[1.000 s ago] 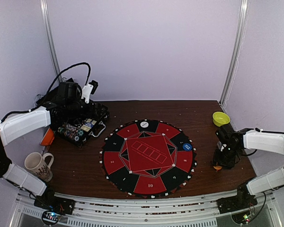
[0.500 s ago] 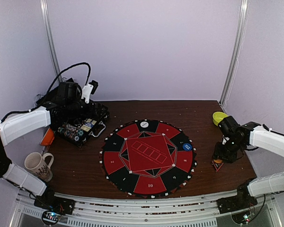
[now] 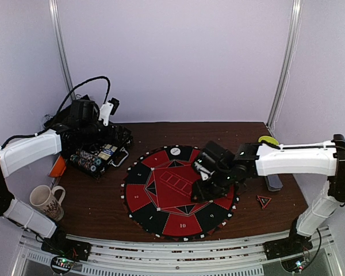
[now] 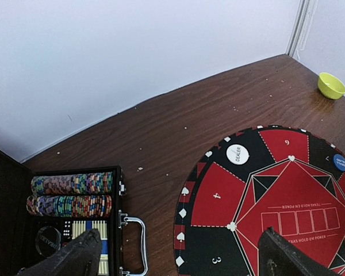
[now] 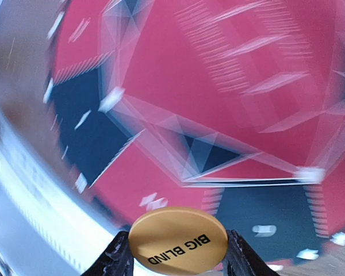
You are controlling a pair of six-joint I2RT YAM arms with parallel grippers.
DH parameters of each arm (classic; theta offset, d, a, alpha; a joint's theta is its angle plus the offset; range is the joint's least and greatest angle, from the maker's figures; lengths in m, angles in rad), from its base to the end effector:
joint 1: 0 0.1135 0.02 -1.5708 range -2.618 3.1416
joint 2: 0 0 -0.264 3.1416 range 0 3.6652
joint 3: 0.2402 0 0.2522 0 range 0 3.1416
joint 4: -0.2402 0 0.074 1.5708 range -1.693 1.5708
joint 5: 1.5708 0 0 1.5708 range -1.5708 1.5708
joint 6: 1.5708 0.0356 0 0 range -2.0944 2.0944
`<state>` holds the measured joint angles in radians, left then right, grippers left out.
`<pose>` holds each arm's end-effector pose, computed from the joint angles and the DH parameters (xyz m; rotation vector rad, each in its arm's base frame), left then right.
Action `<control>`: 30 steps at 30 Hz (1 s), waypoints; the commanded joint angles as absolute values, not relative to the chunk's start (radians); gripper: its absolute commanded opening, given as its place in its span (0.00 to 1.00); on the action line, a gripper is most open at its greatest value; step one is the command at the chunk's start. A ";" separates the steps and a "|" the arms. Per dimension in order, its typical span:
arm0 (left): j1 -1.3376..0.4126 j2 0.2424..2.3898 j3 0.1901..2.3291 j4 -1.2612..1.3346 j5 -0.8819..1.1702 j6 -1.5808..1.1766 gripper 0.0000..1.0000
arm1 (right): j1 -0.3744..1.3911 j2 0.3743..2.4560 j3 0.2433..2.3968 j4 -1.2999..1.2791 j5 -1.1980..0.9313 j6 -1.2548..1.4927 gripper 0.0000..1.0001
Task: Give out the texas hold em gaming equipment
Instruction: Place the big blind button at position 10.
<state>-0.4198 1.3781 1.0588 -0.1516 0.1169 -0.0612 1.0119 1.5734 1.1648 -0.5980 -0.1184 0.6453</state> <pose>0.2890 -0.1335 0.3031 0.4407 2.0166 -0.4185 0.1702 0.2801 0.2428 -0.5498 2.7059 0.7003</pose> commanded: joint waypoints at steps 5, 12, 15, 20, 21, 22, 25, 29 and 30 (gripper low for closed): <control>-0.415 1.364 1.097 -0.138 0.138 -0.051 0.98 | 1.221 1.855 1.328 -0.717 -0.177 0.470 0.33; -0.416 1.355 1.098 -0.140 0.142 -0.050 0.98 | 1.234 1.892 1.268 -0.715 -0.131 0.492 0.35; -0.414 1.355 1.098 -0.141 0.144 -0.050 0.98 | 1.236 1.906 1.266 -0.724 -0.112 0.493 0.35; -0.415 1.352 1.100 -0.144 0.137 -0.047 0.98 | 1.243 1.935 1.290 -0.743 -0.097 0.479 0.44; -0.416 1.350 1.100 -0.144 0.136 -0.045 0.98 | 1.245 1.940 1.294 -0.753 -0.093 0.475 0.47; -0.415 1.349 1.100 -0.144 0.134 -0.046 0.98 | 1.246 1.944 1.298 -0.760 -0.090 0.469 0.50; -0.416 1.345 1.098 -0.144 0.132 -0.044 0.98 | 1.249 1.950 1.310 -0.779 -0.077 0.461 0.65; -0.415 1.348 1.098 -0.143 0.133 -0.043 0.98 | 1.247 1.928 1.351 -0.786 -0.065 0.465 0.75; -0.414 1.347 1.098 -0.143 0.133 -0.043 0.98 | 1.246 1.910 1.361 -0.781 -0.059 0.472 0.77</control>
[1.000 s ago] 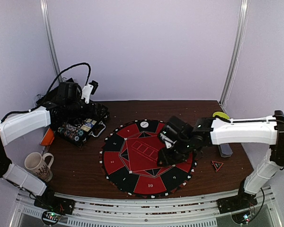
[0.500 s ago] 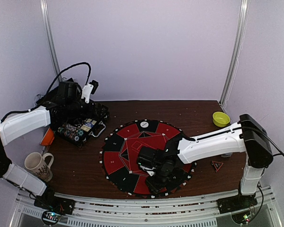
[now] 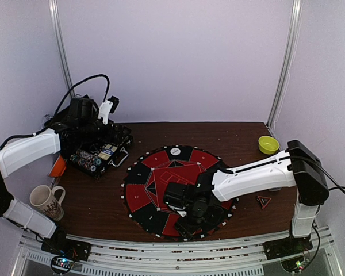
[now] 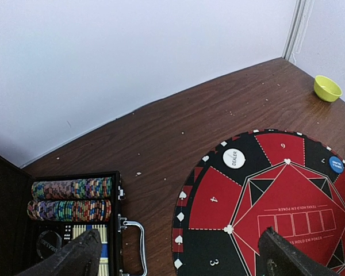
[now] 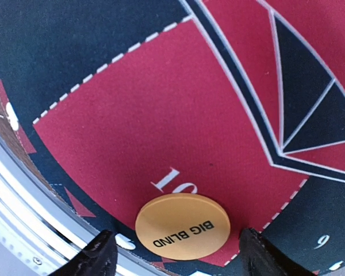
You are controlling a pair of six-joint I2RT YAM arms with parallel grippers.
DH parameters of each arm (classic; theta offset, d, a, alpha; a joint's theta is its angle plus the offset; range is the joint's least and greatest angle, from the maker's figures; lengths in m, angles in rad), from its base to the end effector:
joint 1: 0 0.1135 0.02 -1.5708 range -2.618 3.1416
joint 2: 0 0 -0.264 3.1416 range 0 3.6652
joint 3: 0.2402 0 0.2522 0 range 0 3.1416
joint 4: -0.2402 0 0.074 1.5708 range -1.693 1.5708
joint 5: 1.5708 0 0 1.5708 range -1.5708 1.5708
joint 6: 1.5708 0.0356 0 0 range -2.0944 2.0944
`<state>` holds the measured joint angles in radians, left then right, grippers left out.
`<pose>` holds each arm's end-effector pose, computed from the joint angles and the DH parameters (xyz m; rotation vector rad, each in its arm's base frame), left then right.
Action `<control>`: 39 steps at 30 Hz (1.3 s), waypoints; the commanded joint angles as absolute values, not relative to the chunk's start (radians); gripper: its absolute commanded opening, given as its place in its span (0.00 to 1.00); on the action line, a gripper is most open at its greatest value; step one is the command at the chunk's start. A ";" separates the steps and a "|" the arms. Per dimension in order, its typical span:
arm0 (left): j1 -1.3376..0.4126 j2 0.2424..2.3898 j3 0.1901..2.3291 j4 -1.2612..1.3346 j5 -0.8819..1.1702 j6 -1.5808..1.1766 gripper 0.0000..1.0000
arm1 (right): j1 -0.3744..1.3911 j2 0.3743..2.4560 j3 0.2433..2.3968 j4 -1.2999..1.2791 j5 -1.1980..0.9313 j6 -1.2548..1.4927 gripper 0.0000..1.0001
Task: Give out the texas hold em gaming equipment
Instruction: Place the big blind button at position 10, then pick up the face-down deck piles from the corner of the board.
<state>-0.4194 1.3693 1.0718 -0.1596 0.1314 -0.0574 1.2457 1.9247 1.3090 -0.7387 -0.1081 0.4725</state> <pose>0.2876 -0.1334 0.3095 0.4515 2.0006 -0.4323 0.1144 0.3515 0.1618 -1.1707 2.8282 0.3599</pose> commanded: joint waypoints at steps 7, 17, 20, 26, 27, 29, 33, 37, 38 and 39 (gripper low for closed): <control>-0.415 1.341 1.097 -0.141 0.131 -0.043 0.98 | 1.102 1.772 1.373 -0.799 0.000 0.514 0.82; -0.415 1.347 1.101 -0.150 0.124 -0.038 0.98 | 0.569 1.403 1.134 -0.890 0.257 0.616 0.95; -0.415 1.345 1.099 -0.148 0.134 -0.040 0.98 | 0.390 1.309 1.055 -0.862 0.264 0.553 1.00; -0.414 1.356 1.105 -0.156 0.136 -0.034 0.98 | 0.086 1.304 0.957 -0.783 0.116 0.384 1.00; -0.416 1.355 1.105 -0.156 0.136 -0.033 0.98 | 0.048 1.319 0.958 -0.778 0.102 0.357 1.00; -0.415 1.353 1.104 -0.156 0.138 -0.031 0.98 | -0.009 1.349 0.971 -0.777 0.043 0.323 1.00; -0.415 1.350 1.104 -0.156 0.134 -0.030 0.98 | -0.095 1.362 0.977 -0.747 0.001 0.322 1.00; -0.415 1.347 1.104 -0.156 0.137 -0.026 0.98 | -0.114 1.388 0.956 -0.745 -0.084 0.271 1.00; -0.416 1.347 1.104 -0.156 0.137 -0.026 0.98 | -0.117 1.408 0.964 -0.758 -0.086 0.253 1.00; -0.416 1.348 1.104 -0.156 0.138 -0.026 0.98 | -0.118 1.441 0.999 -0.774 -0.094 0.224 1.00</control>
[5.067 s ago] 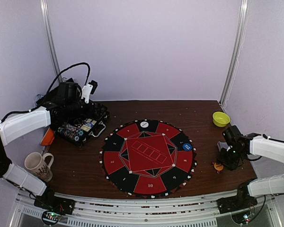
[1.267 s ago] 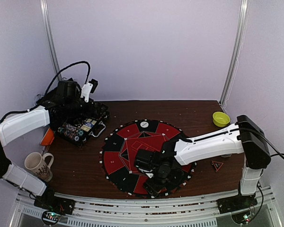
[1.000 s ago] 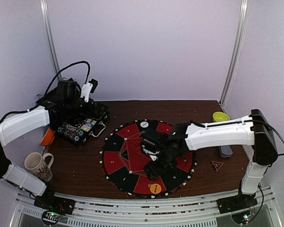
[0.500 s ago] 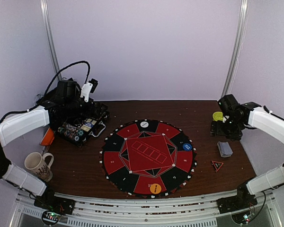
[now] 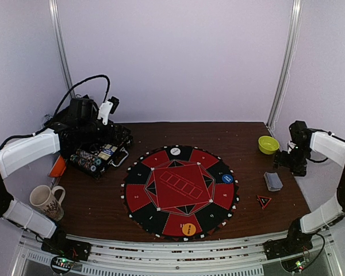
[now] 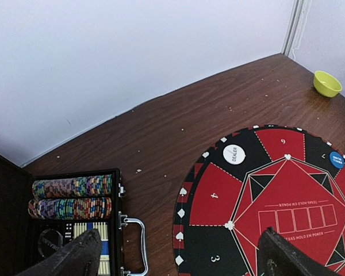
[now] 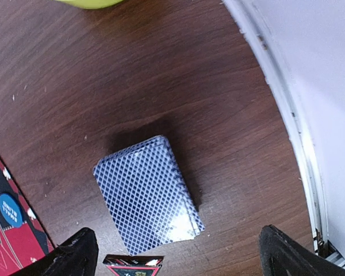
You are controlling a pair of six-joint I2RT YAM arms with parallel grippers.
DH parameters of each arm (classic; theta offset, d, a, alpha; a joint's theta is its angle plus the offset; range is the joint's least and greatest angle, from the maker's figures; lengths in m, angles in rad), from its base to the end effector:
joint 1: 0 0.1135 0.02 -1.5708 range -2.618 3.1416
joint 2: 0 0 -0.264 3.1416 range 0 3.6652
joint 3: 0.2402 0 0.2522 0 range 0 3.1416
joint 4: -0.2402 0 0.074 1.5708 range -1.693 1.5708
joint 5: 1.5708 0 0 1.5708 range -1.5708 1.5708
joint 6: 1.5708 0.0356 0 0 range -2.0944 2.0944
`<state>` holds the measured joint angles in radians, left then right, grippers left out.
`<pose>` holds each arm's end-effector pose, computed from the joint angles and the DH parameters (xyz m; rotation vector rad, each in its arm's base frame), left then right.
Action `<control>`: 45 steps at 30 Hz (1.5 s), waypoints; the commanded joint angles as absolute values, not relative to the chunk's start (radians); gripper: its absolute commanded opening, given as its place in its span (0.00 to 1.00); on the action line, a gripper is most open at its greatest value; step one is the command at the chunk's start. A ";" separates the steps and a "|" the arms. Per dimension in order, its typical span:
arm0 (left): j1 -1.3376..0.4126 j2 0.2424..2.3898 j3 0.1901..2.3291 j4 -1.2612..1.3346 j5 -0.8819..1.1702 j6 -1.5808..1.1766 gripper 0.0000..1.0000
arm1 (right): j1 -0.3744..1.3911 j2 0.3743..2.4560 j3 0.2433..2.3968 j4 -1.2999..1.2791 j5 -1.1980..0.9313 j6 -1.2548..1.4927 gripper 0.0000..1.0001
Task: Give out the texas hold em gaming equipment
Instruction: Pick up the face-down deck piles from the corner of the board.
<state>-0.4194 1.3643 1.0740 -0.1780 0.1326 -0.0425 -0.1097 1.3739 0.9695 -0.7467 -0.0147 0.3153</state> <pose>0.2860 -0.1327 0.3099 0.4684 2.0072 -0.4229 0.2603 -0.0281 0.2311 0.5705 2.6641 0.0795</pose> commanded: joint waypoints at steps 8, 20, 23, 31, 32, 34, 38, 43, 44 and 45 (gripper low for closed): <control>-0.415 1.339 1.106 -0.162 0.133 -0.014 0.98 | -0.107 1.561 1.139 -0.785 -0.039 0.057 1.00; -0.415 1.353 1.111 -0.172 0.126 -0.008 0.98 | -0.038 1.546 1.012 -0.744 0.022 -0.059 1.00; -0.415 1.357 1.106 -0.168 0.130 -0.008 0.98 | -0.034 1.602 1.038 -0.770 0.038 -0.041 1.00; -0.413 1.364 1.106 -0.167 0.139 -0.008 0.98 | -0.034 1.630 1.035 -0.769 -0.039 -0.045 1.00; -0.414 1.365 1.109 -0.170 0.139 -0.009 0.98 | -0.033 1.642 1.037 -0.771 -0.035 -0.040 1.00; -0.414 1.359 1.111 -0.172 0.137 -0.006 0.98 | -0.035 1.660 1.045 -0.777 -0.018 -0.021 1.00; -0.414 1.343 1.098 -0.154 0.128 -0.003 0.98 | -0.044 1.685 1.063 -0.796 0.004 -0.001 1.00; -0.412 1.345 1.101 -0.159 0.134 -0.002 0.98 | -0.046 1.707 1.063 -0.795 0.002 -0.001 1.00; -0.411 1.345 1.102 -0.159 0.135 -0.002 0.98 | -0.046 1.725 1.064 -0.795 0.004 0.000 0.98; -0.409 1.344 1.101 -0.159 0.135 -0.002 0.98 | -0.046 1.743 1.065 -0.797 -0.001 0.004 0.97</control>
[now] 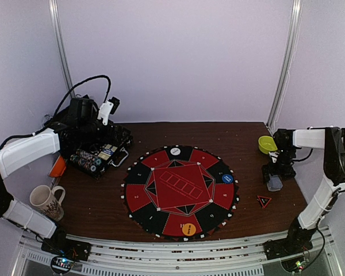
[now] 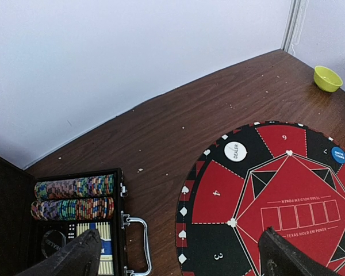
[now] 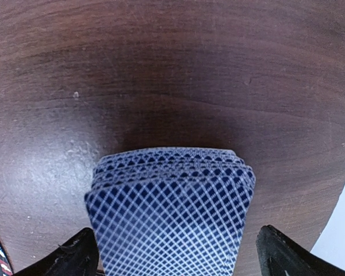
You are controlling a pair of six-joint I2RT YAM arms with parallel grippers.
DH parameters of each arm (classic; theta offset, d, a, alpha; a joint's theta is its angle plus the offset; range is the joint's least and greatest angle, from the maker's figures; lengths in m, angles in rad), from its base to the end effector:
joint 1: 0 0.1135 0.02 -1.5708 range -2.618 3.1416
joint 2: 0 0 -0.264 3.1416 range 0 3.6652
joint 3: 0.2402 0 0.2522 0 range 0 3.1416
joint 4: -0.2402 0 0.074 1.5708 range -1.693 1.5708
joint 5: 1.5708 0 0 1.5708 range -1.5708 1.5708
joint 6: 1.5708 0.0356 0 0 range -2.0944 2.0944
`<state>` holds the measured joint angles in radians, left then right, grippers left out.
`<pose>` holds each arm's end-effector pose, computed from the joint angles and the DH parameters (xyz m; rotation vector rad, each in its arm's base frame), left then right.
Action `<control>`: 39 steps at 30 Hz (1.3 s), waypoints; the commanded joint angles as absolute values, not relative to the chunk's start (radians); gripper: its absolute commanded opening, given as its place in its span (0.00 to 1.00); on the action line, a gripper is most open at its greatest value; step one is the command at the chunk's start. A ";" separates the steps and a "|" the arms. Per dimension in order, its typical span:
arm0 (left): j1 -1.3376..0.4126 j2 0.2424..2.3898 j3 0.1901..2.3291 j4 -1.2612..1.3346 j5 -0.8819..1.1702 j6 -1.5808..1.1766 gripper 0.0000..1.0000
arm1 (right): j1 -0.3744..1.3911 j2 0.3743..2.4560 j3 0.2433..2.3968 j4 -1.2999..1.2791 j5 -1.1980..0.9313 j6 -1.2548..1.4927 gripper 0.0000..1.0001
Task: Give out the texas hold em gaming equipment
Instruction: Pick up the face-down deck piles from the corner of the board, then place the face-down deck piles on the poker table mat.
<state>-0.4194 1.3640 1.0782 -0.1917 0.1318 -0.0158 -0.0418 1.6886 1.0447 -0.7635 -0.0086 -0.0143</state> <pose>0.2856 -0.1325 0.3102 0.4955 2.0080 -0.4047 0.3005 -0.0123 0.1685 0.0399 2.9777 0.0059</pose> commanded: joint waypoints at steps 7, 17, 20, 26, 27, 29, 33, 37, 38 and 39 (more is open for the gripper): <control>-0.403 1.343 1.100 -0.156 0.134 -0.004 0.98 | -0.044 1.786 1.079 -0.812 -0.019 0.015 0.88; -0.402 1.344 1.098 -0.155 0.124 -0.002 0.98 | -0.037 1.771 1.087 -0.821 -0.018 0.012 0.54; -0.402 1.348 1.100 -0.156 0.130 -0.003 0.98 | -0.012 1.749 1.084 -0.815 -0.016 0.006 0.50; -0.401 1.351 1.100 -0.154 0.131 -0.006 0.98 | 0.085 1.705 1.123 -0.840 -0.020 -0.025 0.49; -0.402 1.351 1.099 -0.151 0.130 -0.007 0.98 | 0.111 1.701 1.136 -0.851 -0.020 -0.027 0.49; -0.402 1.354 1.097 -0.150 0.121 -0.008 0.98 | 0.176 1.696 1.159 -0.873 -0.023 -0.038 0.49; -0.402 1.356 1.098 -0.148 0.105 -0.008 0.98 | 0.332 1.699 1.210 -0.918 -0.032 -0.048 0.49; -0.402 1.357 1.094 -0.131 0.096 -0.006 0.98 | 0.495 1.708 1.280 -0.931 -0.087 -0.047 0.48; -0.401 1.360 1.100 -0.135 0.096 -0.004 0.98 | 0.537 1.715 1.296 -0.932 -0.095 -0.047 0.48; -0.402 1.361 1.110 -0.141 0.095 -0.004 0.98 | 0.577 1.723 1.313 -0.935 -0.098 -0.049 0.48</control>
